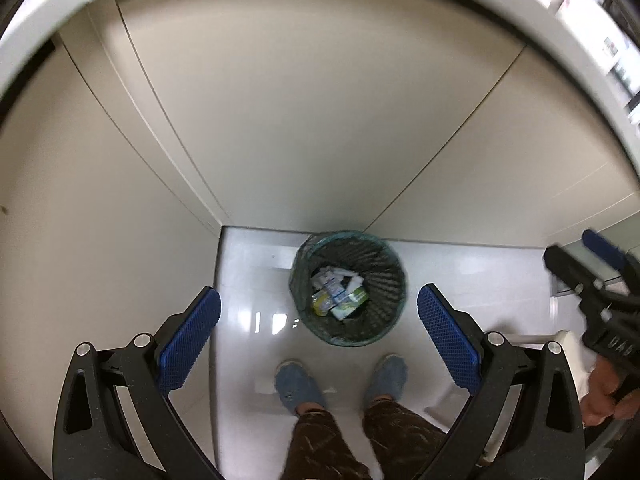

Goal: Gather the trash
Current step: 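Raise both tools from the wastebasket back up over the counter, then lower the left tool onto the purple coffee stick packet and grasp it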

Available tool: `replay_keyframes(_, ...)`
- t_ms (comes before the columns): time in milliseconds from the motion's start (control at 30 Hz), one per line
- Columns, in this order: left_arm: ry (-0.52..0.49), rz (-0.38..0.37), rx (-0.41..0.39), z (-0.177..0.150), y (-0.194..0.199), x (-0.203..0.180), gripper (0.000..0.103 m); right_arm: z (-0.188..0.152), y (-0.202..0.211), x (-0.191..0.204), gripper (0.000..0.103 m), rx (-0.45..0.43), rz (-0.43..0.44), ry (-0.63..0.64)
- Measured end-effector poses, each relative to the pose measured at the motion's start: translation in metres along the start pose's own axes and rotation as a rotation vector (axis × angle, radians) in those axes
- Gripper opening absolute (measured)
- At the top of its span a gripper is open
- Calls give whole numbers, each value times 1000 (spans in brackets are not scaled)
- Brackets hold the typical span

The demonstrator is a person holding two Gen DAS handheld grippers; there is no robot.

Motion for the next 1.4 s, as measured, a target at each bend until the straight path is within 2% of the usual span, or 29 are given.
replay_keyframes(333,-51,30,-108,55,117,-7,97,51,110,5,95,-75,-12,-45)
replay_keyframes(567,-71,31,-164,90,180,-2,97,93,183,8,95,-184,4,-81)
replay_keyframes(767,-81,25,-224,108,230,1,97,120,214,13,95,-223,-28,-104)
replay_keyframes(900,-116,20,-242,118,243,0,97,133,238,11,95,-270,-5,-165)
replay_keyframes(1033,-128,24,-254,132,253,-2,97,144,246,9,95,-283,-31,-170)
replay_keyframes(1267,-140,12,-251,164,254,-11,97,165,242,-6,95,-270,-37,-201)
replay_keyframes(1400,-141,16,-246,189,250,-19,97,189,234,-15,95,-269,-47,-187)
Point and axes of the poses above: each gripper's, at about its wrist camera, not at the fingertips, and y roughly against the way its jaws point, x to its left, z to its top, the point moved 5 cm from there along -y, roughly the way its jaws point, and after that the axes turned 8 degrees about -y, right-handed, at the moved point
